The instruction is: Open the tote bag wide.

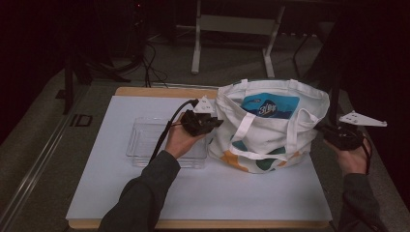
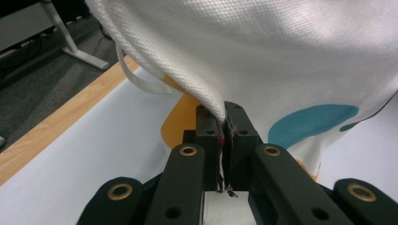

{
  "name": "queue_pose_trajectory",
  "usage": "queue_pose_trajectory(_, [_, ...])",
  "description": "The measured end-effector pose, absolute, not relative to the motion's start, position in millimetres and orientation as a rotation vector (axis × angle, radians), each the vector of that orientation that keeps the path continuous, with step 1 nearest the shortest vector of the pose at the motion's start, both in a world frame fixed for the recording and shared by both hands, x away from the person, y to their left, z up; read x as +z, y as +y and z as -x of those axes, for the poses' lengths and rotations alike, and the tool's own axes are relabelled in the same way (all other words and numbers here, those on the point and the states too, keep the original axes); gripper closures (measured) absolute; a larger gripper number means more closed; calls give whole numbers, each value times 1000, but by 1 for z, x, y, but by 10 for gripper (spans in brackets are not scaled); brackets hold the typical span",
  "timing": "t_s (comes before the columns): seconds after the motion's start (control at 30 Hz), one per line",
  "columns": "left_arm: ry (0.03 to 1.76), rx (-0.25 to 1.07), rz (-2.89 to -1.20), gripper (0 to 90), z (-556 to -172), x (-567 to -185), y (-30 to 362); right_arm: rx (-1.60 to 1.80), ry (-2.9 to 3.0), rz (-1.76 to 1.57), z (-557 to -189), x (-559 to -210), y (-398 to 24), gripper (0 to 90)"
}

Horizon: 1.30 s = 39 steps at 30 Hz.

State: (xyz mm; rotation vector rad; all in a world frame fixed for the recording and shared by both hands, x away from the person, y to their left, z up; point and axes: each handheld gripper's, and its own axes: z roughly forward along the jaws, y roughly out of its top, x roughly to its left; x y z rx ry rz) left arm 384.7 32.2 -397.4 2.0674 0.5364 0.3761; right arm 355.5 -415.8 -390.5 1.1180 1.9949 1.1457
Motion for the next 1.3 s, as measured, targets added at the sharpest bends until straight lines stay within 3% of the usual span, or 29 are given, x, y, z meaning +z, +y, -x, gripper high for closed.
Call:
queue_pose_trajectory(0.8, [475,415,-2189,848,-363,-424,20,1036,2080,-1034,-333,-418,-405,872])
queue_pose_trajectory(1.1, [500,370,-2237,849,-366,-444,16,974,2108,-1034,-334,-432,-400,872])
queue_pose_trajectory(1.3, [455,430,-2332,852,-359,-454,4,897,2142,-1027,-334,-443,-396,872])
